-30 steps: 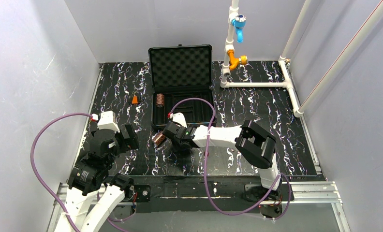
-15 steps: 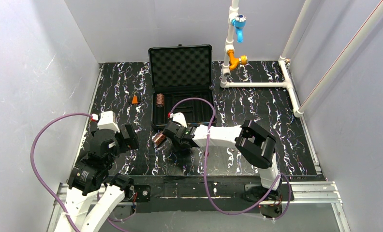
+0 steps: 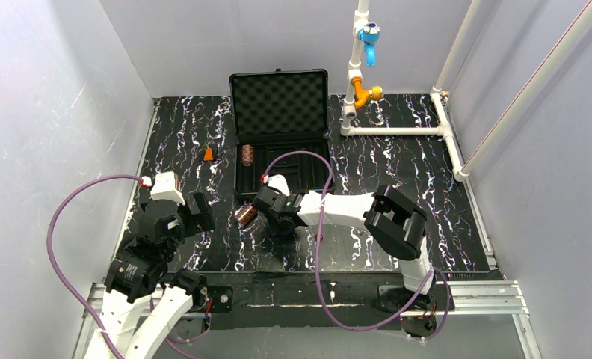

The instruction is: Pack up texas hold em set

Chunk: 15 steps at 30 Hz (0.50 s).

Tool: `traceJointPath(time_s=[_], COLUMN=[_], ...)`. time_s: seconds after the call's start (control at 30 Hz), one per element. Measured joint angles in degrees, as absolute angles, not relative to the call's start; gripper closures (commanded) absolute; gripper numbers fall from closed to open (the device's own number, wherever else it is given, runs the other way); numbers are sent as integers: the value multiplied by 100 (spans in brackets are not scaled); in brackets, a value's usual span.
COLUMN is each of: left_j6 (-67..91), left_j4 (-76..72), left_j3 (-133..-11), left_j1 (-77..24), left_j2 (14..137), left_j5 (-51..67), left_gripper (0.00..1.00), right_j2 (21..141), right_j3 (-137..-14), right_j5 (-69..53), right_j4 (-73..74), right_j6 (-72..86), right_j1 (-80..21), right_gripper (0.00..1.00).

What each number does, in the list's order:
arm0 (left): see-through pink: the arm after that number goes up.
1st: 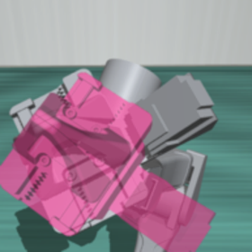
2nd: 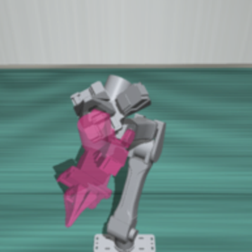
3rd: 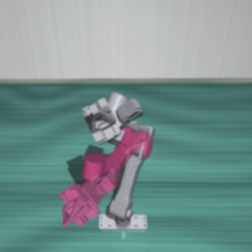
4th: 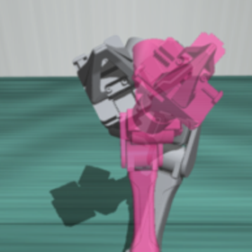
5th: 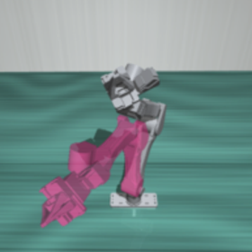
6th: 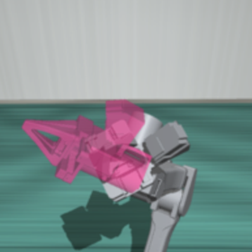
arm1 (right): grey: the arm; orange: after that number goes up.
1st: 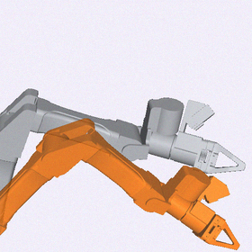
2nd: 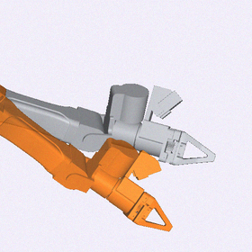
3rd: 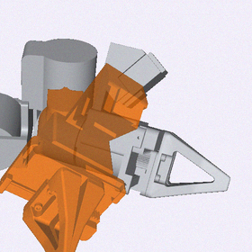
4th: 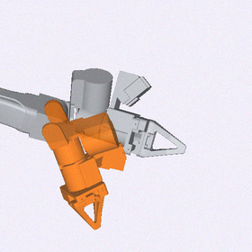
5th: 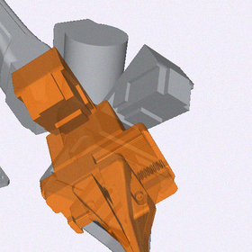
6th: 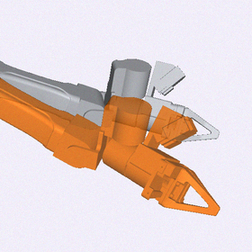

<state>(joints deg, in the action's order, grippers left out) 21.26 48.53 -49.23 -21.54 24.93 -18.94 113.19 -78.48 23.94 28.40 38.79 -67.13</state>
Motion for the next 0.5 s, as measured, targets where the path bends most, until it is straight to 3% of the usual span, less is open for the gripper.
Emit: traceJointPath(time_s=[0.5], left_j6=[2126], left_j4=[4853], left_j3=[-4923], left_j1=[-2154], left_j2=[2493], left_j5=[-1896], left_gripper=[2], right_j2=[11286], right_j3=[-7977], right_j5=[2362], right_j4=[3489], right_j6=[3868], right_j1=[-6713], right_gripper=[48])
